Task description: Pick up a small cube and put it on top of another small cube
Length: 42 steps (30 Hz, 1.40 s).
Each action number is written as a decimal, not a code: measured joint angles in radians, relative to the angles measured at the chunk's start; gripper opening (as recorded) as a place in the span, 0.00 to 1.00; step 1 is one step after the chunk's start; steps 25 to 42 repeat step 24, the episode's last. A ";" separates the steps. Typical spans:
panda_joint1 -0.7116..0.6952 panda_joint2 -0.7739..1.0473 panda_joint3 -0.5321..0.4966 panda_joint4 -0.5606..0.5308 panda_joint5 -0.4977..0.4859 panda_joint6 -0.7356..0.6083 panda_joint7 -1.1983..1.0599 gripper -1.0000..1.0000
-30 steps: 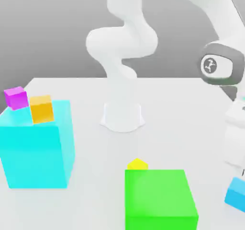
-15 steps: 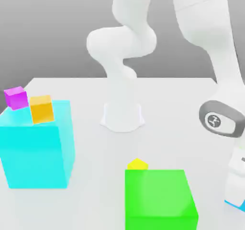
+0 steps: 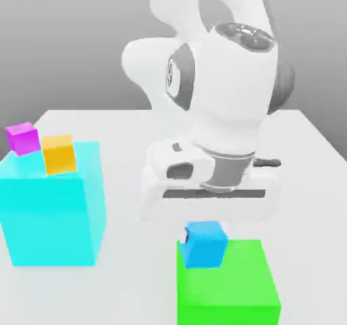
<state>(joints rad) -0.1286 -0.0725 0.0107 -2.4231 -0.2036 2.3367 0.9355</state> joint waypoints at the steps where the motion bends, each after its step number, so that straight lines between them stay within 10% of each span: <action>1: -0.035 -0.046 -0.025 -0.005 0.003 -0.038 0.026 0.00; 11: -0.384 -0.419 -0.283 -0.065 0.046 -0.327 0.219 0.00; 15: -0.418 -0.395 -0.320 -0.156 0.046 -0.211 0.229 0.00; 16: -0.420 -0.386 -0.323 -0.174 0.046 -0.184 0.228 1.00; 42: -0.422 -0.397 -0.318 -0.155 0.043 -0.215 0.231 1.00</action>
